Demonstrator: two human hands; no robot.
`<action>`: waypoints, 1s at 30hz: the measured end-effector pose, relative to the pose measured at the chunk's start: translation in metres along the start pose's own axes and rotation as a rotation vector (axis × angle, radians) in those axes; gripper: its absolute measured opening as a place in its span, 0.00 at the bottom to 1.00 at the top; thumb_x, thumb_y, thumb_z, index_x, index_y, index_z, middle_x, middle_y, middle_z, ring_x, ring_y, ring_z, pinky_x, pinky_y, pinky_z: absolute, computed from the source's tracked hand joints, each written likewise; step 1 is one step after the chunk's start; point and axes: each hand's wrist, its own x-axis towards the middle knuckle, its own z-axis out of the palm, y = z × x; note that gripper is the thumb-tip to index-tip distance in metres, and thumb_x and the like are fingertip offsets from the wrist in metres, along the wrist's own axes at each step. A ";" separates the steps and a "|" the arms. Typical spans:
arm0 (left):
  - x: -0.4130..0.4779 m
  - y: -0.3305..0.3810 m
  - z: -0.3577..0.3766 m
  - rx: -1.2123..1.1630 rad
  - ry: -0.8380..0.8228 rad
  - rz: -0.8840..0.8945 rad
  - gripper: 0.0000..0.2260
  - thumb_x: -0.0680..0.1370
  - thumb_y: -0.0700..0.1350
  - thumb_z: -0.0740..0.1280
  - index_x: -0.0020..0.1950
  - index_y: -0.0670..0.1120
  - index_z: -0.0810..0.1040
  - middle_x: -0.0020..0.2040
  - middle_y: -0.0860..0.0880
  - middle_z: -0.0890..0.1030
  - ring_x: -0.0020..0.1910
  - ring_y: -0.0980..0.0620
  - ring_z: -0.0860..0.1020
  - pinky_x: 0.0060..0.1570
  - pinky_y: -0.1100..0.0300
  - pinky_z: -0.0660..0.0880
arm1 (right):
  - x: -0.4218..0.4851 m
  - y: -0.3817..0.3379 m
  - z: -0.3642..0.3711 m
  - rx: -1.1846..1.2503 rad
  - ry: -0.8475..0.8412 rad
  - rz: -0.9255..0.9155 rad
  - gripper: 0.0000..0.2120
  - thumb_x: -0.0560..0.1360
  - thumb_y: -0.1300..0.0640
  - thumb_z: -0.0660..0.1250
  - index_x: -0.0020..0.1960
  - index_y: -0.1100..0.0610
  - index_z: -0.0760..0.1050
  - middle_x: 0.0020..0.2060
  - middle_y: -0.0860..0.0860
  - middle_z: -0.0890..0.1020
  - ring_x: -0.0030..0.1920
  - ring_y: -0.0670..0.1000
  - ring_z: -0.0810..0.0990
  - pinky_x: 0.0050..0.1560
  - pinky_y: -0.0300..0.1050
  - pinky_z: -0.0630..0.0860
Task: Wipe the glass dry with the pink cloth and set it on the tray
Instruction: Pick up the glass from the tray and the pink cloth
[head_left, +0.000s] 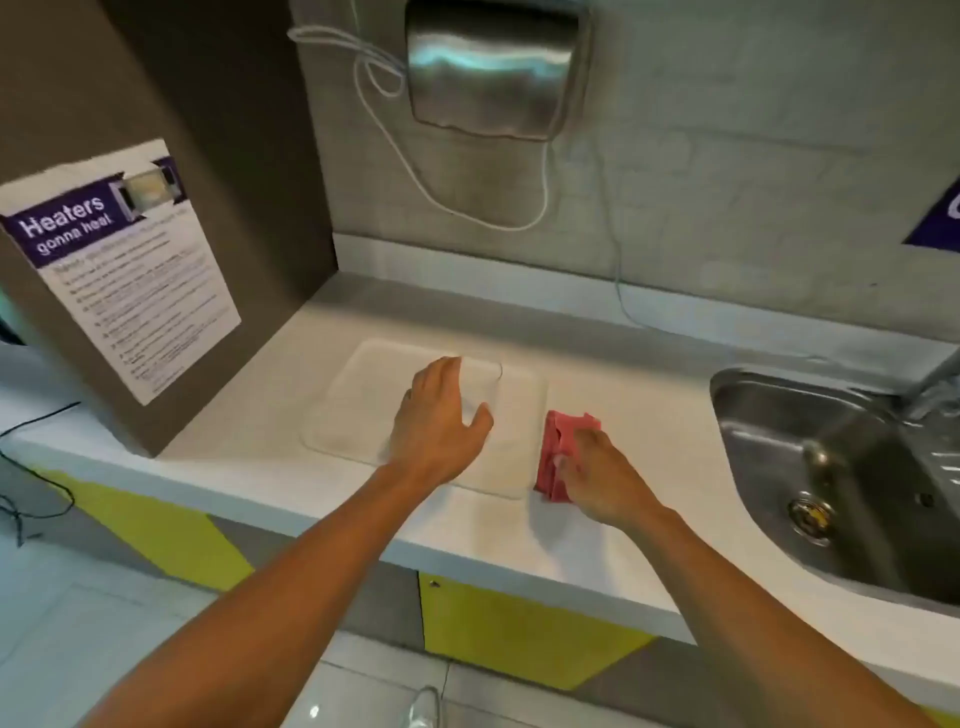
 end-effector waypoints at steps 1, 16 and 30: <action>0.005 -0.007 0.008 -0.036 0.000 -0.025 0.33 0.79 0.56 0.73 0.80 0.46 0.67 0.77 0.44 0.75 0.73 0.40 0.75 0.68 0.46 0.77 | 0.006 0.005 0.005 -0.022 -0.022 0.044 0.19 0.83 0.52 0.55 0.74 0.52 0.64 0.73 0.57 0.68 0.64 0.58 0.76 0.59 0.53 0.76; 0.044 -0.058 0.061 -0.384 -0.115 -0.239 0.36 0.73 0.54 0.82 0.76 0.48 0.70 0.72 0.48 0.78 0.70 0.44 0.77 0.69 0.40 0.78 | 0.075 0.025 0.064 -0.121 0.131 0.317 0.16 0.83 0.50 0.57 0.67 0.57 0.71 0.71 0.57 0.70 0.63 0.61 0.74 0.61 0.55 0.77; 0.060 -0.051 0.076 -0.569 0.036 -0.359 0.24 0.77 0.43 0.79 0.71 0.42 0.77 0.62 0.44 0.85 0.59 0.43 0.83 0.62 0.46 0.80 | 0.083 0.036 0.065 0.259 0.247 0.333 0.19 0.80 0.64 0.59 0.63 0.44 0.75 0.58 0.50 0.76 0.53 0.41 0.75 0.52 0.35 0.75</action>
